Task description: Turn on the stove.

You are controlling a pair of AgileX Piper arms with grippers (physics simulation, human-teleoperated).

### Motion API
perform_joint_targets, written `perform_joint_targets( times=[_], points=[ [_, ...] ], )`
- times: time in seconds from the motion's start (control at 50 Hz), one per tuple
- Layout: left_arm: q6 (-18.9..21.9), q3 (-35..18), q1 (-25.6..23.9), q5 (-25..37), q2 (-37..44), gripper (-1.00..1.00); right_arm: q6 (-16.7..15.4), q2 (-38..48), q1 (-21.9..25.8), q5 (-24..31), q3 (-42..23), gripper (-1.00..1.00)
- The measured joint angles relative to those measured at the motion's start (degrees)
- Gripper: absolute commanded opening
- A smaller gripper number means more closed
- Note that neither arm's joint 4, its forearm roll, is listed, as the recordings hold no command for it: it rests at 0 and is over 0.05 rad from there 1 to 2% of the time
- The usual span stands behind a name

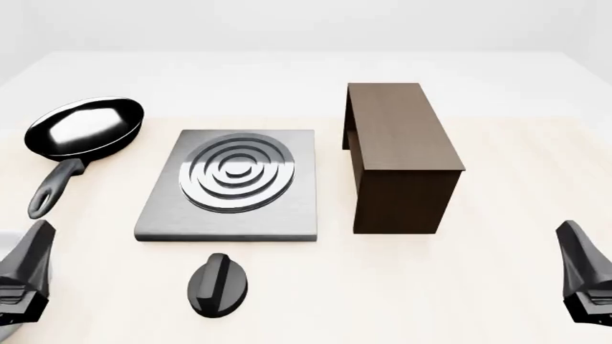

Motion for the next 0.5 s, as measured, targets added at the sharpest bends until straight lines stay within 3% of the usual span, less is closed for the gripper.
perform_joint_targets(
  times=[0.2, 0.5],
  points=[
    [1.25, -3.00, 1.21, 2.05, 0.39, 1.00, -0.43, 0.50, 0.04, -0.13, -0.11, 1.00],
    [2.11, -19.68, 0.56, 16.59, 2.08, 1.00, -0.68, 0.77, 0.06, -0.21, -0.15, 1.00]
  ],
)
